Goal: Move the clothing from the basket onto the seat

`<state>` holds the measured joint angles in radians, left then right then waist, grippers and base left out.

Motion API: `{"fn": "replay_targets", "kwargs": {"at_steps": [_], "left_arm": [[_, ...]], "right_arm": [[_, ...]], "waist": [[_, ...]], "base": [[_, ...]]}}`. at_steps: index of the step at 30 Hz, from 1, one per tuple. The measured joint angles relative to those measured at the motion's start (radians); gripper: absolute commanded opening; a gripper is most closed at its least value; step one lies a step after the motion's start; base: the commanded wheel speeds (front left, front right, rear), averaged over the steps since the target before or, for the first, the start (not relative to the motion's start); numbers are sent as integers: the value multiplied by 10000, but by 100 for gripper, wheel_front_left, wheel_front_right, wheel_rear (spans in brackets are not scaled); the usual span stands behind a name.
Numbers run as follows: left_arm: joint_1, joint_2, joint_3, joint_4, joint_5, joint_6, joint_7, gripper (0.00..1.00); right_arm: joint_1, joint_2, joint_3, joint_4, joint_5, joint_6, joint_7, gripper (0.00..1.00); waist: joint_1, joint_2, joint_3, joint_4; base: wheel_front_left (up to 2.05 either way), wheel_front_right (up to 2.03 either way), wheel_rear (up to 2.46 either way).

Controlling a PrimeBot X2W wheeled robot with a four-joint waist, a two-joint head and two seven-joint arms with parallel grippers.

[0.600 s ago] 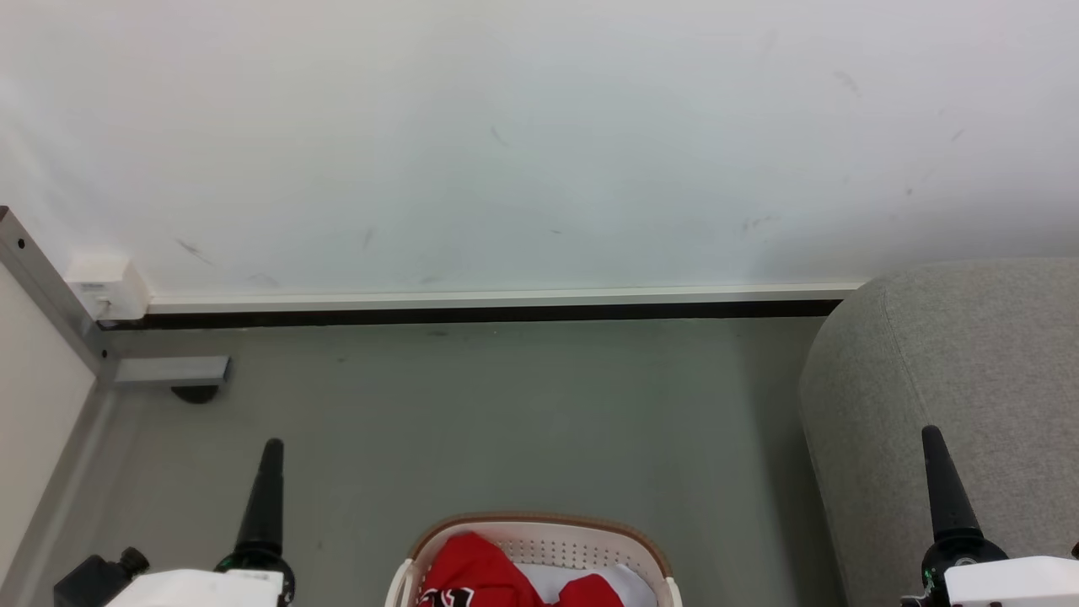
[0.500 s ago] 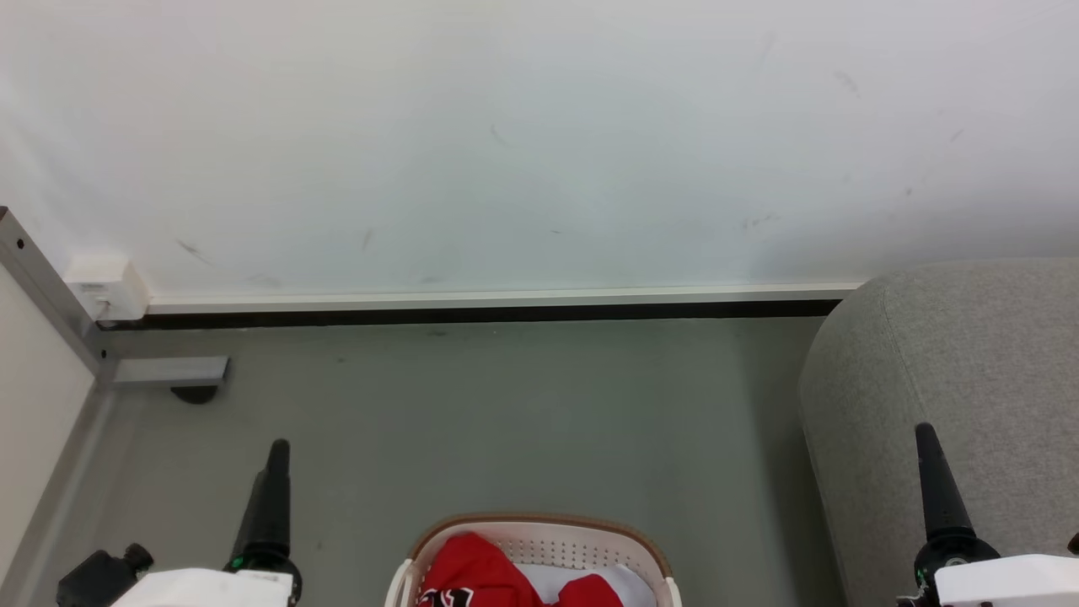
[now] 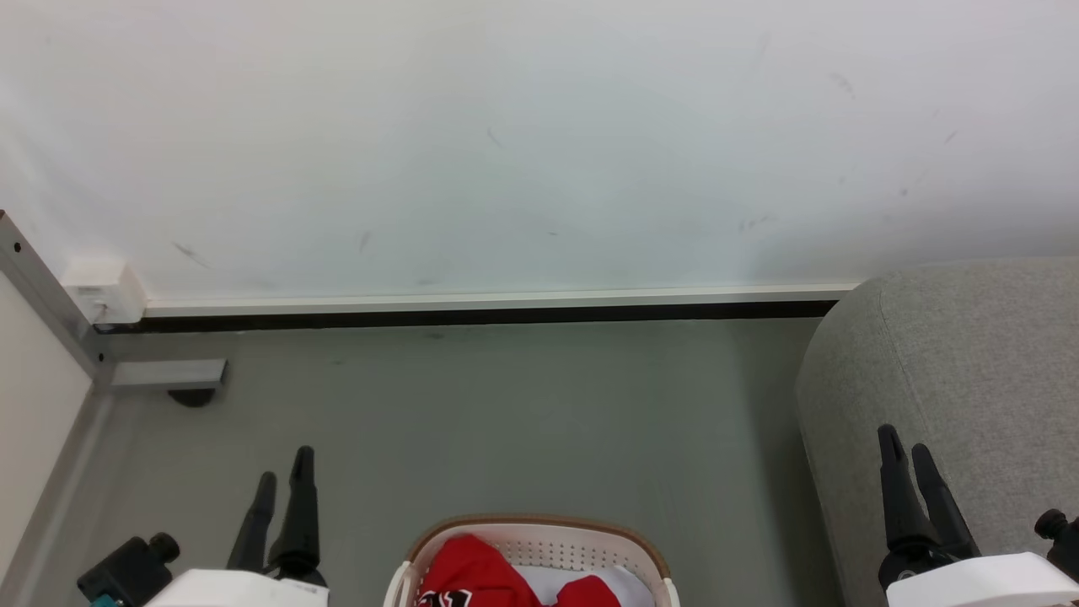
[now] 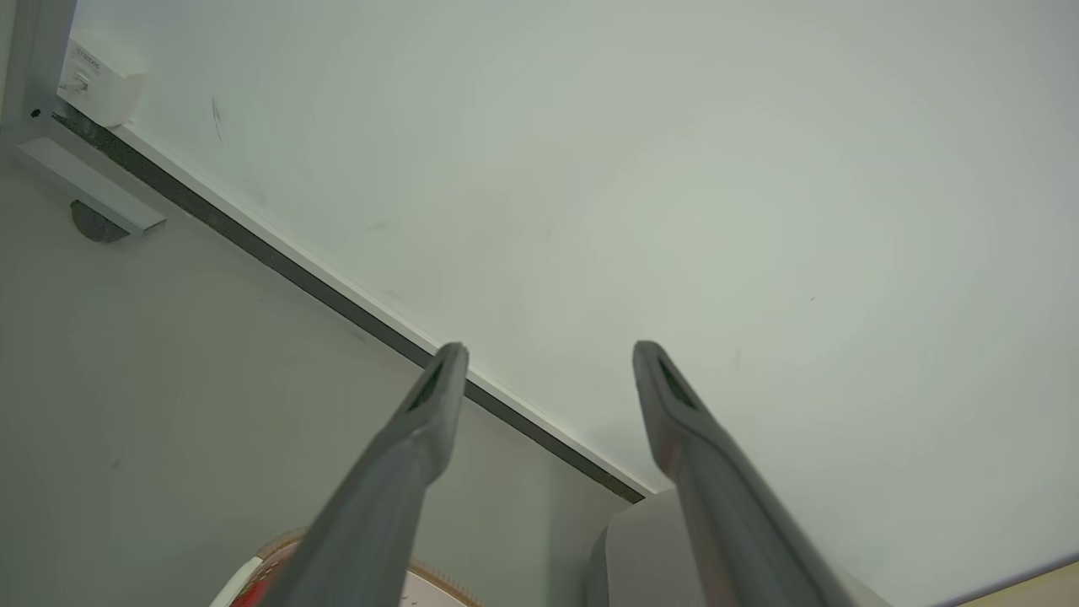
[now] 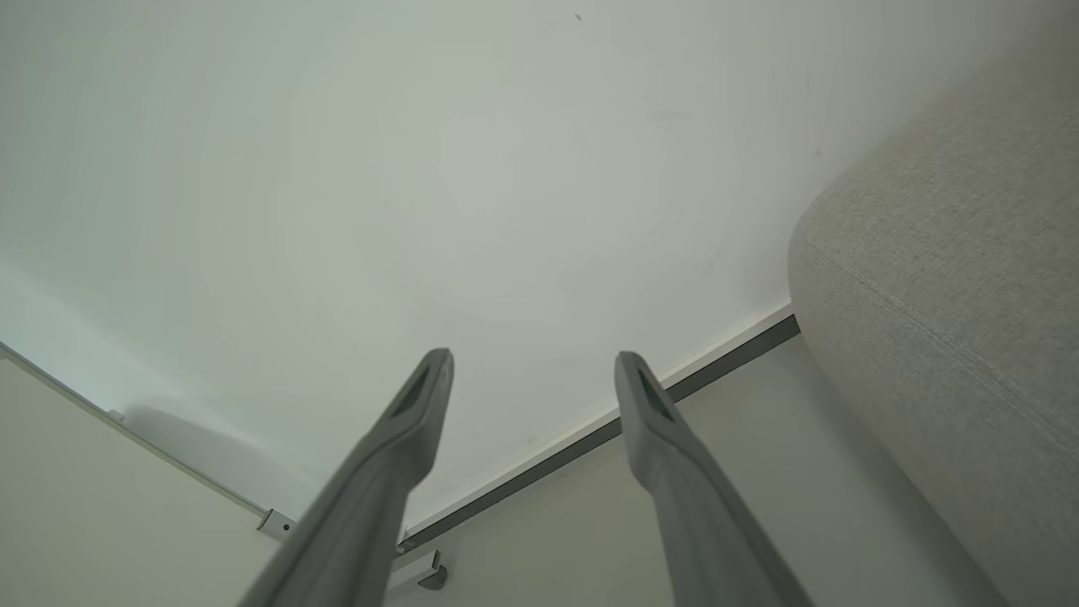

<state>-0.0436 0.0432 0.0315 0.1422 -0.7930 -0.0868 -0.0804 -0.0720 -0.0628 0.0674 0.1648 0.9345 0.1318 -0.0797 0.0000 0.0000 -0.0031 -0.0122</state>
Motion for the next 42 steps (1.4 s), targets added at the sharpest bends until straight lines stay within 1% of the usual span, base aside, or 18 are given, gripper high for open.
{"fn": "replay_targets", "kwargs": {"at_steps": [7, 11, 22, 42], "left_arm": [[36, 75, -107, 31, 1039, 105, -182, 100], [68, 111, -157, 23, 1572, 217, -284, 100], [118, 224, -337, 25, 2801, 322, -627, 100], [195, 251, -573, 13, 4660, 518, -1112, 100]], "right_arm": [[1, 19, -17, 38, -1333, 0, -196, 100], [2, 38, 109, 44, -1894, 0, -318, 100], [-26, 54, 407, 464, -3141, 0, -627, 100], [-81, 115, 502, 608, -5085, 0, -1103, 100]], "waist": [[0, 0, -37, -11], [0, 0, -56, -16], [0, 0, -69, -21], [0, 0, -78, -84]], "base": [[0, 0, 0], [0, 0, 0], [0, 0, 0], [0, 0, 0]]}}
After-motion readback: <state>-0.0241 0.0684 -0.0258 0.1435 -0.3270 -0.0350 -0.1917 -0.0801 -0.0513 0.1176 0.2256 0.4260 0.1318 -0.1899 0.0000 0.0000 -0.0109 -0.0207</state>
